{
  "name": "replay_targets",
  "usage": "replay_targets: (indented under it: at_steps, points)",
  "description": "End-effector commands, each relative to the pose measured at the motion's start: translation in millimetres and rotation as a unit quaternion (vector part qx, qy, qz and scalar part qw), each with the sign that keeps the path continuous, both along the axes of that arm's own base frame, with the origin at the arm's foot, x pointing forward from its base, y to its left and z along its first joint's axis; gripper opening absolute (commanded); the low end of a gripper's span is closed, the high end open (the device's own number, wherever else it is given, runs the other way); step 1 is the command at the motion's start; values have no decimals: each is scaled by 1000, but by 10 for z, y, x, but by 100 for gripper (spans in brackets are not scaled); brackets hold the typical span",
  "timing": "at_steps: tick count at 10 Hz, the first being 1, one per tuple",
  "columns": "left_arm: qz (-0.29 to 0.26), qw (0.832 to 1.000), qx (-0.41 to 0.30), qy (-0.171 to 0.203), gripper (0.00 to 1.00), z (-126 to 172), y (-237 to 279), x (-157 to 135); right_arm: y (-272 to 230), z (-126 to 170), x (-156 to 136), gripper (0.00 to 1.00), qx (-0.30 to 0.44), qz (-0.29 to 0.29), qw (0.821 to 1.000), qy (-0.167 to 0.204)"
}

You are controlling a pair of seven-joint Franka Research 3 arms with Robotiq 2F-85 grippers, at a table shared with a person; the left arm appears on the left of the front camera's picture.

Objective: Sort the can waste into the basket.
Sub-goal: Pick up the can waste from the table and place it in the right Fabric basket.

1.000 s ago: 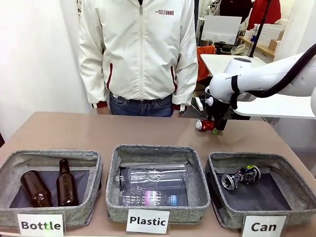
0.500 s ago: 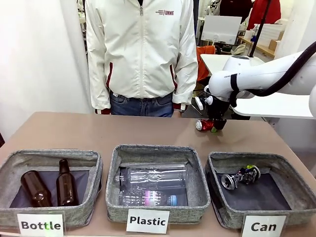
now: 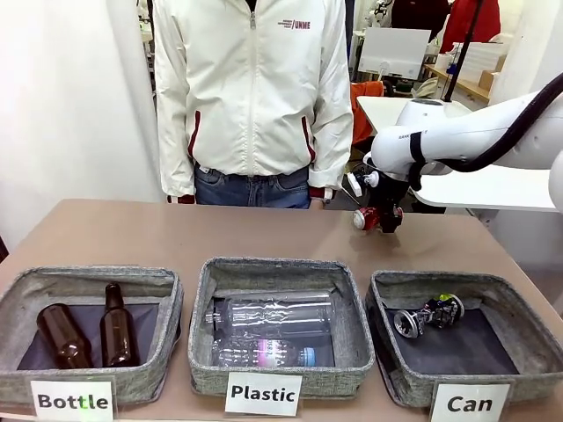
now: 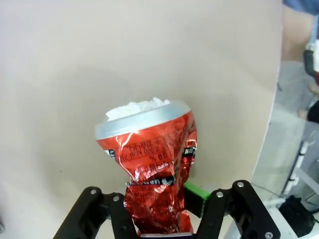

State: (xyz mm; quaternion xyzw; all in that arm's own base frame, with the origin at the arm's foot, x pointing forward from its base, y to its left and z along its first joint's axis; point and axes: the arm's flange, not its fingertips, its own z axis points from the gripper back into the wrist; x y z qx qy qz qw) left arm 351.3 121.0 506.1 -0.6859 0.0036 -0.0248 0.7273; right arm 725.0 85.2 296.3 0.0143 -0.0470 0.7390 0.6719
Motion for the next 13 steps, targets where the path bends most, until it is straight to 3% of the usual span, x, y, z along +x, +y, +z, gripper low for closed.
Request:
replay_targets:
  at_steps: [1,4,5,6,7,9,11,13]
  points:
    - [-1,1000,-10,-8,100,24,1,-1,-7,244,-95,0,-20,-27,999,21]
    - [-1,1000,-10,-8,100,24,1,-1,-30,1078,-838,0,-53,-61,994,70]
    - [-1,1000,-10,-8,100,24,1,-1,24,1378,-1214,0,-72,-98,990,72]
    - [-1,1000,-10,-8,100,24,1,-1,73,1544,-1540,0,-89,-143,985,48]
    - [-1,1000,-10,-8,100,24,1,-1,103,1620,-1887,0,-105,-143,984,31]
    - [-1,1000,-10,-8,100,24,1,-1,106,1600,-2624,0,-95,-97,990,45]
    - [-1,1000,-10,-8,100,24,1,-1,-26,1535,-3219,0,-93,-135,986,21]
    - [-1,1000,-10,-8,100,24,1,-1,-127,1441,-3622,0,-95,-158,983,21]
